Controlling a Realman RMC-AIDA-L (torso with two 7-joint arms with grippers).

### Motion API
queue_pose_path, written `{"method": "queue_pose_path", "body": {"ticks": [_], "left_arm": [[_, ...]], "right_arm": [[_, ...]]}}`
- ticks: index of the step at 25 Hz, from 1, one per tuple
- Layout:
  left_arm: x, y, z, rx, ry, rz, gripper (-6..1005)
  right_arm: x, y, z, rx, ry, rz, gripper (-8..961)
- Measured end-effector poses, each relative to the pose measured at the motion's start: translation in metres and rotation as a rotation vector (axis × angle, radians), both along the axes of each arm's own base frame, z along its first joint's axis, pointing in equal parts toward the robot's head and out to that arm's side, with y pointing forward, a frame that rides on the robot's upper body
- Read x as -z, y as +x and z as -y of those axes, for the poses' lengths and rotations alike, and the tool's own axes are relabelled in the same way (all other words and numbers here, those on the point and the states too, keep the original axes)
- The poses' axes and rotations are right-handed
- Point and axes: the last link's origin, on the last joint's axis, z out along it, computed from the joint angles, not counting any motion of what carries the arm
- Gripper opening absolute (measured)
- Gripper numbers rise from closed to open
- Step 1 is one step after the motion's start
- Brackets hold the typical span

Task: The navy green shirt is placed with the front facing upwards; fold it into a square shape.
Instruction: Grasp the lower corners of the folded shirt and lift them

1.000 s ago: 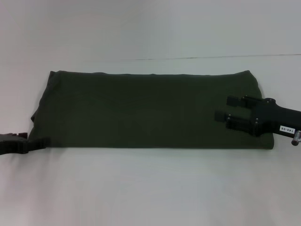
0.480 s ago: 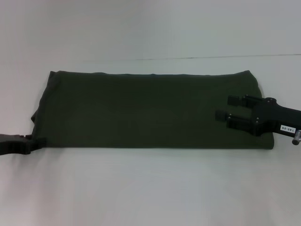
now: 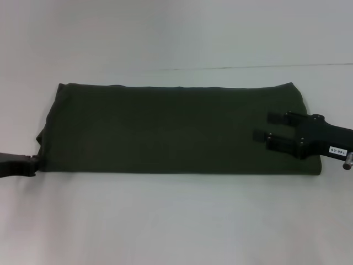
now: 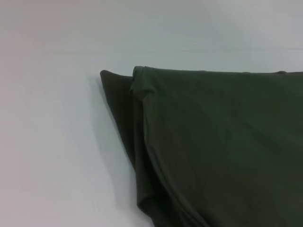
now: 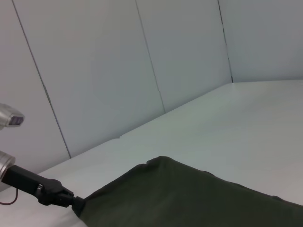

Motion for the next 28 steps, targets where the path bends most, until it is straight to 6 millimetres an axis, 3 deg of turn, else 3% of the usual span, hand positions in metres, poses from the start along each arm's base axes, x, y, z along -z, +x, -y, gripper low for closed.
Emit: {"method": "queue_pose_path", "body": {"ticks": [3, 8, 18, 28], "left_arm": [[0.000, 0.001, 0.000, 0.004, -0.002, 0.006, 38], [-0.002, 0.005, 0.002, 0.018, -0.027, 0.033, 3], [-0.003, 0.011, 0.008, 0.041, -0.046, 0.077, 16], [-0.002, 0.018, 0.002, 0.062, -0.050, 0.074, 29]], "right_arm": [[-0.001, 0.003, 0.002, 0.010, 0.005, -0.001, 732], [-0.012, 0.020, 0.010, 0.065, 0.037, -0.004, 732], [-0.031, 0.087, 0.052, 0.328, 0.154, 0.023, 732], [-0.013, 0.102, 0.053, 0.434, 0.170, 0.027, 731]]}}
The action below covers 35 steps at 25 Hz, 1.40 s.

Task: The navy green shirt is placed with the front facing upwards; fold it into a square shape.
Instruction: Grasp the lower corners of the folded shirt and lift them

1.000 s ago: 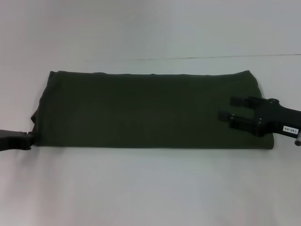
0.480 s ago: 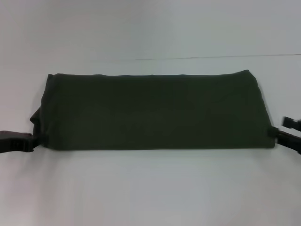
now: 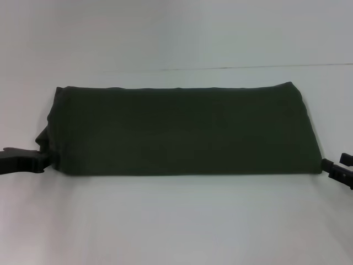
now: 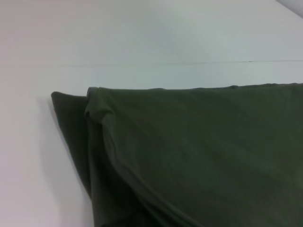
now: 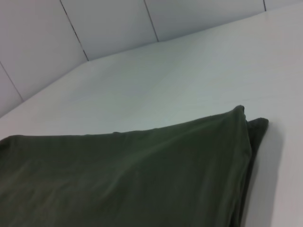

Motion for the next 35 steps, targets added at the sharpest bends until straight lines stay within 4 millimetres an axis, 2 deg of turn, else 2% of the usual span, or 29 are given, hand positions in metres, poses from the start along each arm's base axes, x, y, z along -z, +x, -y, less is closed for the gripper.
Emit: {"method": "queue_pose_path", "body": {"ticks": [12, 20, 26, 31, 35], "left_arm": [[0.001, 0.000, -0.001, 0.003, 0.002, -0.003, 45], [0.001, 0.001, -0.002, 0.007, 0.003, -0.003, 56], [0.001, 0.002, -0.002, 0.015, 0.001, -0.007, 64], [0.001, 0.002, -0.001, 0.021, -0.002, -0.010, 70], [0.001, 0.002, -0.001, 0.023, -0.001, -0.011, 75]], "right_arm": [[0.023, -0.007, -0.012, 0.005, -0.064, 0.012, 733], [0.028, -0.011, -0.018, 0.002, -0.080, 0.018, 691], [0.030, -0.011, -0.019, -0.002, -0.101, 0.038, 465], [0.030, -0.012, -0.020, -0.006, -0.108, 0.046, 216], [0.030, -0.013, -0.021, -0.005, -0.107, 0.045, 156]]}}
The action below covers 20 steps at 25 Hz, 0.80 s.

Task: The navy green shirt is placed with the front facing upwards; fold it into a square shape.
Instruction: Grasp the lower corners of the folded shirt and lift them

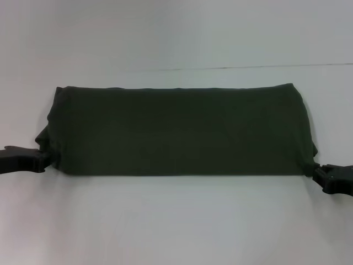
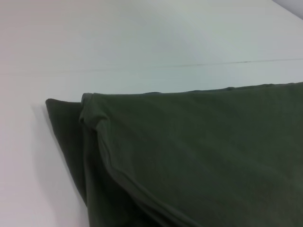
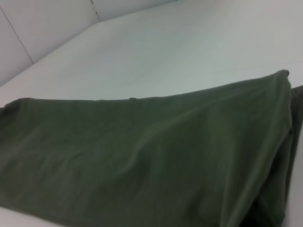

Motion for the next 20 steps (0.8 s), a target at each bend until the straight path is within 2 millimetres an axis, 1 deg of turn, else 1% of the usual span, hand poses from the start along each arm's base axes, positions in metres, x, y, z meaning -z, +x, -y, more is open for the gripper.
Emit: {"method": "queue_pose_path", "body": {"ticks": [4, 7, 10, 15, 20], "left_arm": [[0.000, 0.001, 0.002, 0.015, -0.009, -0.003, 81], [-0.001, 0.000, 0.007, 0.033, -0.031, 0.004, 85], [-0.004, -0.001, 0.013, 0.045, -0.045, 0.006, 89], [-0.007, -0.004, 0.024, 0.050, -0.054, 0.003, 95], [-0.007, -0.004, 0.036, 0.073, -0.099, 0.025, 102]], "right_arm": [[-0.001, 0.000, -0.001, -0.001, 0.002, 0.002, 96], [-0.002, 0.001, 0.001, 0.001, 0.002, 0.003, 51], [-0.003, 0.004, 0.007, -0.004, -0.007, 0.010, 48], [-0.008, 0.010, 0.022, -0.020, -0.022, 0.030, 42], [-0.015, 0.019, 0.043, -0.027, -0.010, 0.031, 36]]}}
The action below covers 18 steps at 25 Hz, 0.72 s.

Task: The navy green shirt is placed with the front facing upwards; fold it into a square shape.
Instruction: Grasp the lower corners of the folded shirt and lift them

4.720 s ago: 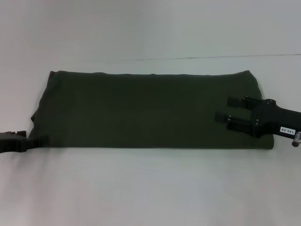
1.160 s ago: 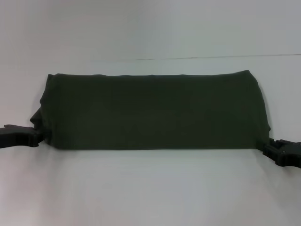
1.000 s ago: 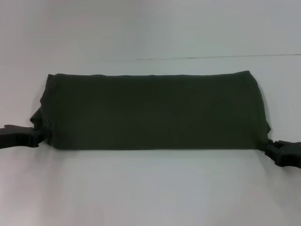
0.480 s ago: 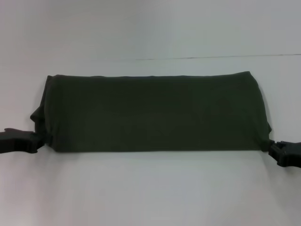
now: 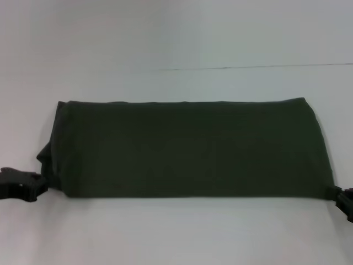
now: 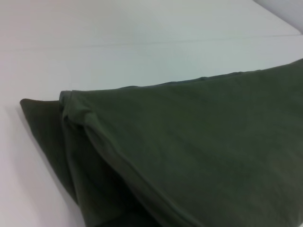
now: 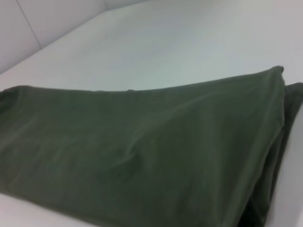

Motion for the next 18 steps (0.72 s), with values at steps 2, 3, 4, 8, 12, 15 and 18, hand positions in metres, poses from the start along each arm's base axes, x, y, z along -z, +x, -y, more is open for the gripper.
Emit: {"method": "queue_pose_path", "body": {"ticks": [2, 3, 4, 8, 12, 15, 18], "left_arm": [[0.001, 0.000, 0.004, 0.006, -0.014, 0.007, 104], [0.002, 0.000, 0.007, 0.009, -0.023, 0.012, 106], [0.002, 0.000, 0.009, 0.009, -0.028, 0.015, 107], [0.003, -0.001, 0.018, 0.012, -0.056, 0.029, 112], [-0.001, -0.006, 0.027, -0.006, -0.042, 0.032, 117], [-0.006, -0.012, 0.032, -0.024, -0.018, 0.038, 121], [-0.008, -0.016, 0.037, -0.037, -0.002, 0.044, 125]], "right_arm": [[-0.004, 0.004, 0.009, 0.005, 0.015, -0.004, 35], [-0.005, 0.006, 0.012, 0.008, 0.022, -0.006, 35], [-0.006, 0.008, 0.016, 0.011, 0.028, -0.007, 35], [-0.008, 0.012, 0.024, 0.022, 0.038, -0.011, 35], [-0.007, 0.012, 0.024, 0.018, 0.033, -0.010, 34], [-0.006, 0.010, 0.021, 0.007, 0.022, -0.006, 34], [-0.005, 0.008, 0.019, -0.004, 0.008, -0.002, 34]]}}
